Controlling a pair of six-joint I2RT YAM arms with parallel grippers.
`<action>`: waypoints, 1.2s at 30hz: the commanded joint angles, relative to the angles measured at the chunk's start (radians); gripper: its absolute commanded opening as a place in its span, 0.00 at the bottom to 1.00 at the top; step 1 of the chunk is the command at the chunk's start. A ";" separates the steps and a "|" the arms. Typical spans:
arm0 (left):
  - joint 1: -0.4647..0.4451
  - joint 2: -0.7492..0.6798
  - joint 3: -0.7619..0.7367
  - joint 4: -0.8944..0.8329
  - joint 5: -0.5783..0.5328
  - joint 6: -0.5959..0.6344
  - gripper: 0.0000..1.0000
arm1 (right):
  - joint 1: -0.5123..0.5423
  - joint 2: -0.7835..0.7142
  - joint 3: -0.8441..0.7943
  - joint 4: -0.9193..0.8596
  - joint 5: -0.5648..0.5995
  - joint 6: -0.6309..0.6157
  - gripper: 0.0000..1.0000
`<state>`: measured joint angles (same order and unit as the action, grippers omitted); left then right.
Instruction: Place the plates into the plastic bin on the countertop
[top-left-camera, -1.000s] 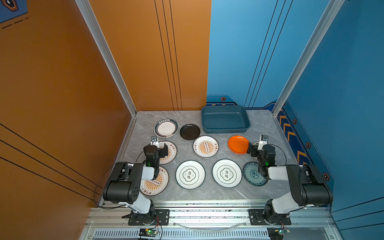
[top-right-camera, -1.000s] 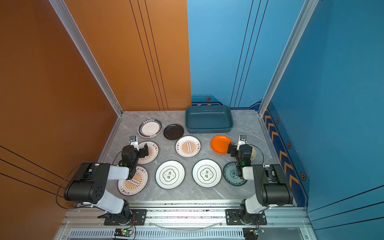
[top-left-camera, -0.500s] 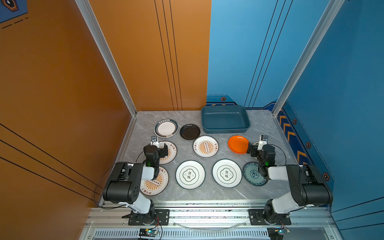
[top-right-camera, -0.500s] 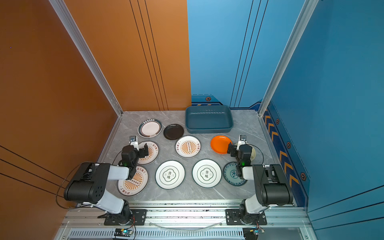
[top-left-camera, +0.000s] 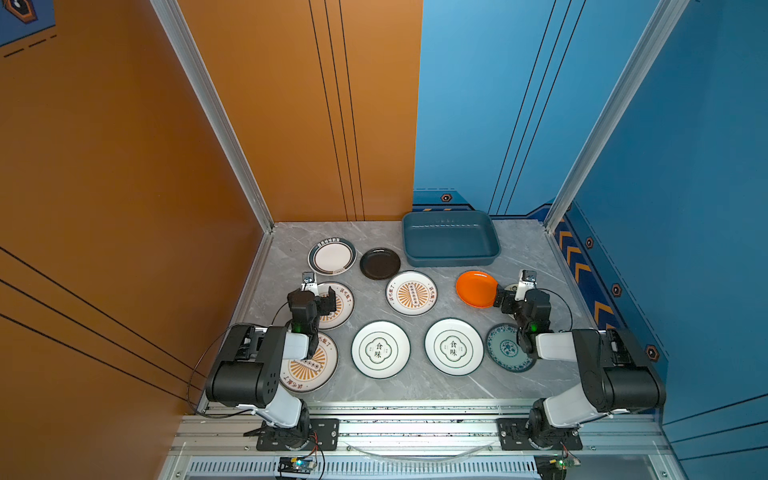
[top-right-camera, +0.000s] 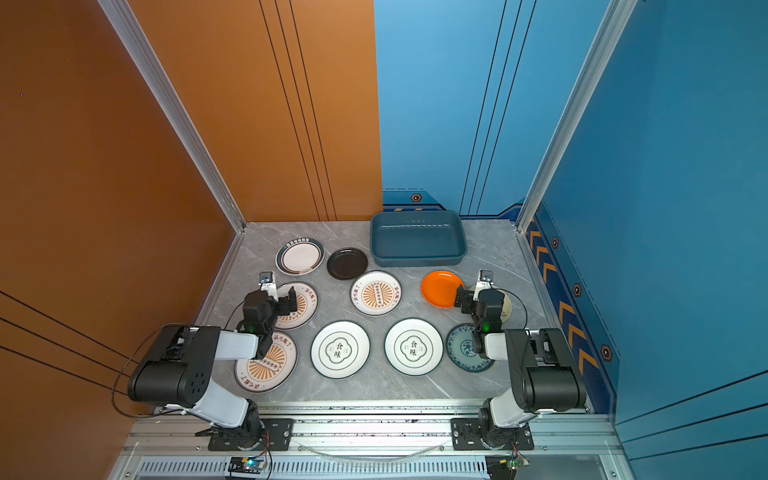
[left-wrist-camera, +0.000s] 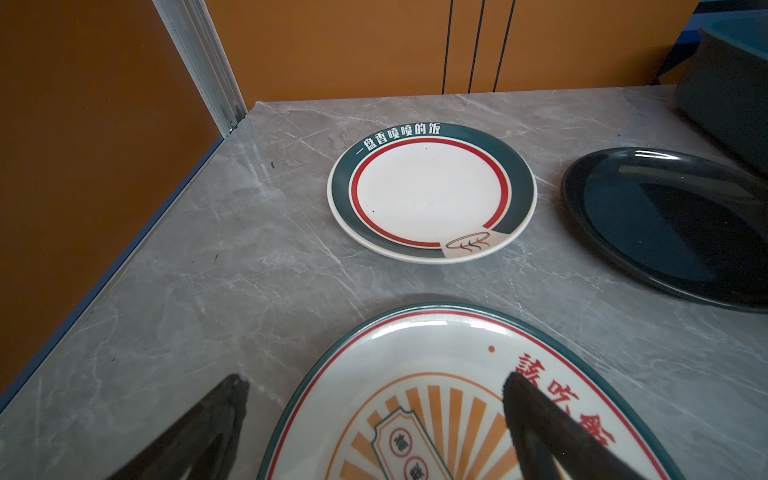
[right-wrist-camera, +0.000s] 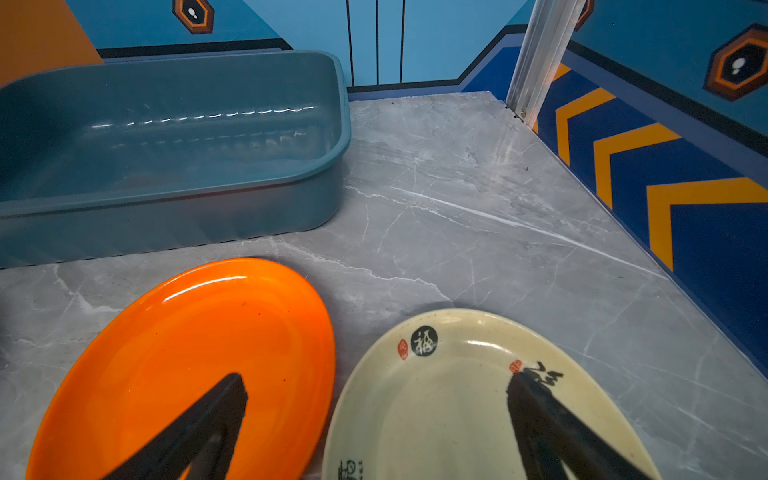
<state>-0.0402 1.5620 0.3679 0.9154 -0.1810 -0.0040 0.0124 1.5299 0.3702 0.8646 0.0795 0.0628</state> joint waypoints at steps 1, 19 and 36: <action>0.006 -0.005 0.017 -0.011 0.019 0.007 0.98 | 0.004 -0.001 0.018 -0.014 0.014 -0.008 1.00; -0.036 -0.129 0.007 -0.084 -0.082 0.027 0.98 | 0.098 -0.195 0.112 -0.318 0.262 -0.023 1.00; -0.139 -0.492 0.177 -0.668 0.171 -0.382 0.98 | 0.037 -0.350 0.387 -1.001 -0.408 0.441 0.88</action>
<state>-0.1715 1.0866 0.5453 0.3515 -0.1837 -0.2504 0.0086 1.1759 0.7517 -0.0292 -0.1162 0.4507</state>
